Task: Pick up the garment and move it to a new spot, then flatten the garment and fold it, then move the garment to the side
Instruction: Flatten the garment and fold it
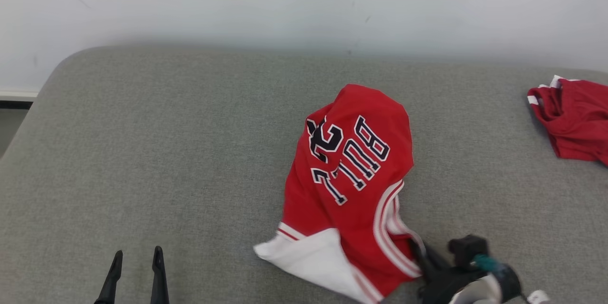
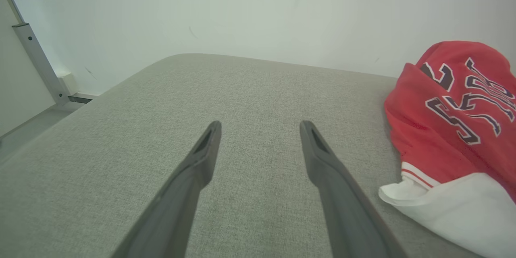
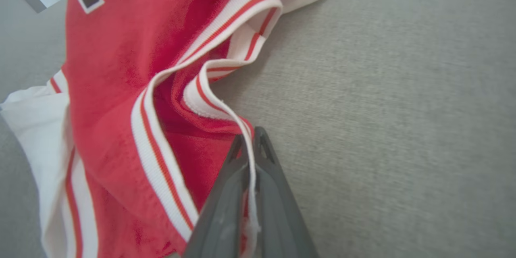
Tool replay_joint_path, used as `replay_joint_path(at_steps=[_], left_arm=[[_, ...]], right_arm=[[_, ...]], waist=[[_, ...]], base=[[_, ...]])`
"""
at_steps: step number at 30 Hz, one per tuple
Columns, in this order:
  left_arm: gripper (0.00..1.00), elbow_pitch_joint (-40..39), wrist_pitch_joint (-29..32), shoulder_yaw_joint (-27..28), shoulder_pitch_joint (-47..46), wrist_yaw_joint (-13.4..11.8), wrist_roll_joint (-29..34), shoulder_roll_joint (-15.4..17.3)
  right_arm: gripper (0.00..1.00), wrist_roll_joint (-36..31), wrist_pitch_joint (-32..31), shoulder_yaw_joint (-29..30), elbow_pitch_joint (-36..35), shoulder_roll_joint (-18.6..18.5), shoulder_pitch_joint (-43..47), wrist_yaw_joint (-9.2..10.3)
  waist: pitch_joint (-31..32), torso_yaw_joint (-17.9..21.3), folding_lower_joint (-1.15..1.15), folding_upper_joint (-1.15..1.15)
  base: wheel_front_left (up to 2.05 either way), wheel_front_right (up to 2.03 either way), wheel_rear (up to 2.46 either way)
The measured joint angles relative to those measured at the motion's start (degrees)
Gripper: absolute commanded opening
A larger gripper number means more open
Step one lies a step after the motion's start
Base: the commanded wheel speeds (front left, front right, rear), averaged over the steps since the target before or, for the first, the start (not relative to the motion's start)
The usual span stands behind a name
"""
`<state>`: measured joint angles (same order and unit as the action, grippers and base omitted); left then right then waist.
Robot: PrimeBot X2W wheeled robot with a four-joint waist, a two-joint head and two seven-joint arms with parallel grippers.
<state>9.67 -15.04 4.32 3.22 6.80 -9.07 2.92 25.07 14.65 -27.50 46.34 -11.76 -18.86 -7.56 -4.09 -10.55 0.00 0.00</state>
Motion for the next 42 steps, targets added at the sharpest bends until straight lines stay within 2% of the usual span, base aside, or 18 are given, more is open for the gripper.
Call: replay_joint_path(at_steps=[9, 16, 19, 20, 21, 22, 26, 30, 35, 42], left_arm=[[1.0, -0.1, 0.0, 0.0, 0.0, -0.2, -0.2, 0.0], [1.0, -0.2, 0.0, -0.3, 0.0, -0.2, -0.2, 0.0], [1.0, -0.2, 0.0, -0.3, 0.0, -0.2, -0.2, 0.0], [1.0, -0.2, 0.0, -0.3, 0.0, -0.2, -0.2, 0.0], [1.0, -0.2, 0.0, -0.2, 0.0, -0.2, -0.2, 0.0], [1.0, -0.2, 0.0, -0.1, 0.0, -0.2, -0.2, 0.0], [1.0, -0.1, 0.0, 0.2, 0.0, -0.2, -0.2, 0.0], [1.0, -0.2, 0.0, 0.2, 0.0, -0.2, 0.0, 0.0], [1.0, -0.2, 0.0, 0.2, 0.0, -0.2, 0.1, 0.0], [1.0, -0.2, 0.0, 0.2, 0.0, 0.1, 0.3, 0.0]], right_arm=[[0.0, -2.8, 0.3, 13.7, -0.7, -8.7, -1.8, 0.0], [0.0, -5.0, 0.4, 21.5, 2.4, -11.3, -1.9, 0.0], [0.0, -6.3, 0.4, 23.6, 3.5, -11.0, -1.7, 0.0], [0.3, -6.6, 0.4, 24.3, 3.4, -10.7, -1.7, 0.0], [0.55, -7.1, 0.4, 25.0, 3.0, -10.3, -1.7, 0.0], [1.0, -7.8, 0.4, 25.7, 2.4, -10.1, -1.7, 0.0], [1.0, -12.7, 0.5, 32.5, -5.3, -8.7, -1.6, 0.0], [1.0, -16.3, 0.5, 36.5, -13.5, -5.9, 0.1, 0.0], [1.0, -19.1, 0.5, 38.1, -20.8, -2.4, 2.8, 0.0], [1.0, -19.5, 0.5, 38.5, -26.0, 0.7, 6.1, 0.0]], waist=[[0.4, 2.3, 0.0, 0.0], [0.1, 3.1, 0.0, 0.0], [0.1, 3.1, 0.0, 0.0], [0.0, 3.2, 0.0, 0.0], [0.0, 3.2, 0.0, 0.0], [0.0, 3.4, 0.0, 0.0], [0.1, 4.1, 0.0, 0.0], [0.3, 4.7, 0.0, 0.0], [0.5, 5.4, 0.0, 0.0], [0.8, 6.1, 0.0, 0.0]], base=[[0.0, 0.0, 0.0], [0.0, 0.0, 0.0], [0.0, 0.0, 0.0], [0.0, 0.0, 0.0], [0.0, 0.0, 0.0], [0.0, 0.0, 0.0], [0.0, 0.0, 0.0], [0.0, 0.0, 0.0], [0.0, 0.0, 0.0], [0.0, 0.0, 0.0]])
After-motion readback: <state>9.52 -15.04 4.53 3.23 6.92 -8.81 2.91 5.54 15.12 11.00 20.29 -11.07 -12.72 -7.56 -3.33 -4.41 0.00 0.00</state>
